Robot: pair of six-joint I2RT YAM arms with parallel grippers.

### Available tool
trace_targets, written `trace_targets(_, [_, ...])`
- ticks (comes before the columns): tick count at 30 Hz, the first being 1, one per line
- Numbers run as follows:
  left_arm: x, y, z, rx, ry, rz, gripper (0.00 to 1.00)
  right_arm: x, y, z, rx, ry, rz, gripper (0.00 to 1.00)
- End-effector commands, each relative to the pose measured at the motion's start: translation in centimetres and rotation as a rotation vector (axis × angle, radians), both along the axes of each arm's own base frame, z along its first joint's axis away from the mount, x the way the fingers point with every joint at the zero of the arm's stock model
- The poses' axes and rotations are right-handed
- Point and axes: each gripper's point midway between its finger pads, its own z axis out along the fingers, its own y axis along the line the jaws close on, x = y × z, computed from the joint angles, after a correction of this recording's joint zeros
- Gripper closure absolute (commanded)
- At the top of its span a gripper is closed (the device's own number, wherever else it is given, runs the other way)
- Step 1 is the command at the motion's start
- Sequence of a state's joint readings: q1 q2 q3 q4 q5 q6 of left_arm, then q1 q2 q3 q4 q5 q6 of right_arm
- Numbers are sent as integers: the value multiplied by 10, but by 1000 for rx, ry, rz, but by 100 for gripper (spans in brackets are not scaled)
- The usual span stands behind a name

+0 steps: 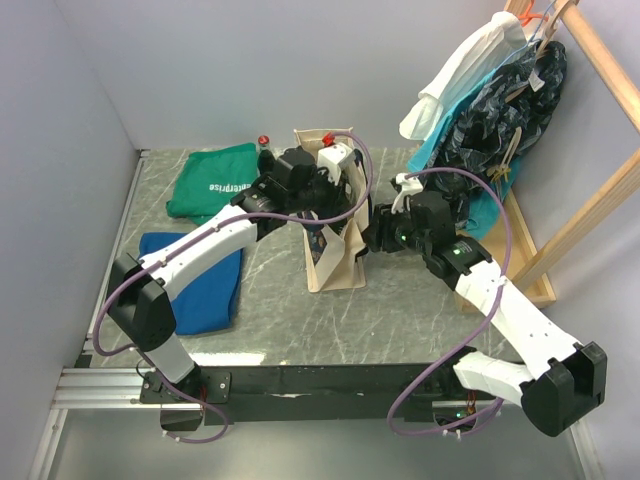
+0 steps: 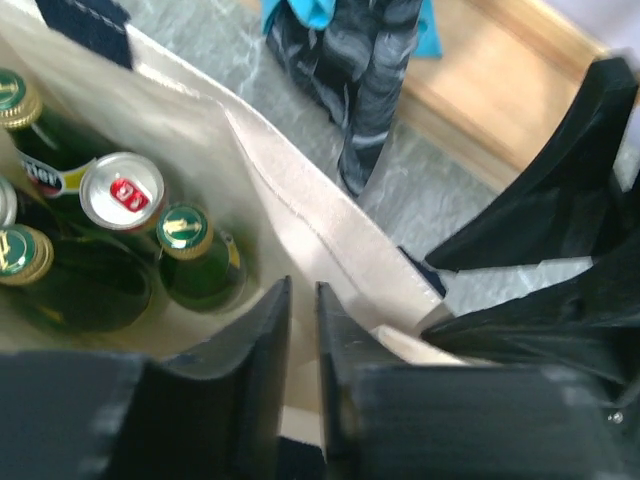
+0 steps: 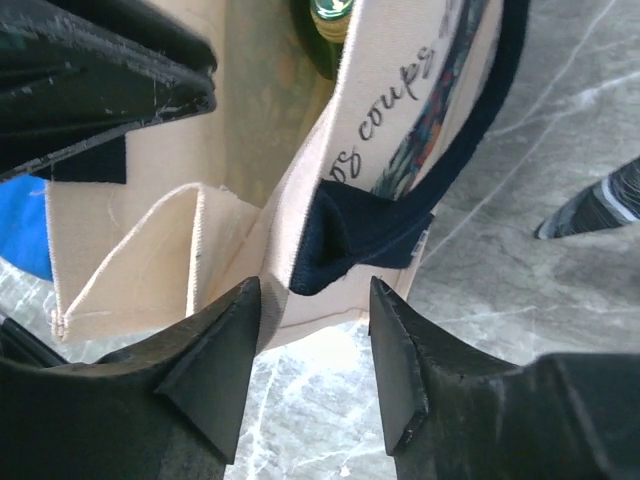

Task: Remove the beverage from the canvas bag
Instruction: Adjust the canvas bag at the center of the board.

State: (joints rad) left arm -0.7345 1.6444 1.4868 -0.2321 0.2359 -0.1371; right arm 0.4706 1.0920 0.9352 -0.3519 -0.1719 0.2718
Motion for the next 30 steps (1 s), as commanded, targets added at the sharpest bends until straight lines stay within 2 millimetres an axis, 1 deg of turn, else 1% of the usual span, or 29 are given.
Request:
trace_targets(1, [-7, 6, -6, 36, 15, 1, 83, -5, -9, -1, -46, 38, -20, 44])
trace_targets(3, [-9, 7, -12, 52, 29, -1, 89, -4, -10, 6, -41, 20, -26, 43])
trace_targets(5, [-10, 9, -15, 60, 35, 6, 91, -5, -11, 11, -36, 8, -27, 43])
trace_targets(6, [-7, 12, -18, 68, 36, 34, 92, -5, -11, 13, -35, 7, -29, 42])
trace_targets(8, [-5, 14, -20, 72, 35, 54, 91, -6, -11, 18, -33, -2, -24, 42])
trace_targets(11, [2, 16, -24, 80, 38, 91, 84, -7, -12, 18, -37, 0, -19, 42])
trace_targets(12, [2, 17, -25, 85, 41, 97, 83, -8, -10, 20, -34, -1, -11, 42])
trace_targets(13, [5, 18, -32, 103, 50, 113, 83, -9, -11, 21, -36, -1, -9, 41])
trace_targets(14, [6, 18, -32, 108, 49, 118, 82, -10, -11, 20, -38, 3, -5, 41])
trace_targets(15, [5, 20, -38, 137, 58, 123, 80, -12, -11, 20, -42, 8, -1, 41])
trace_targets(16, [7, 22, -44, 158, 63, 133, 81, -12, -11, 21, -43, 7, 0, 41])
trace_targets(18, [5, 23, -50, 183, 64, 129, 82, -13, -13, 23, -46, 3, -2, 41])
trace_targets(20, [1, 24, -51, 193, 69, 116, 84, -13, -16, 26, -49, -5, -15, 41])
trace_targets(22, [-1, 27, -53, 214, 67, 105, 86, -13, -18, 36, -42, -30, -30, 40])
trace_targets(24, [-5, 29, -54, 230, 59, 82, 87, -11, -20, 48, -30, -64, -49, 37])
trace_targets(26, [-9, 29, -50, 222, 53, 64, 87, -11, -22, 63, -6, -106, -60, 33])
trace_targets(30, [-16, 28, -39, 191, 39, 28, 88, -7, -19, 89, 46, -178, -67, 30])
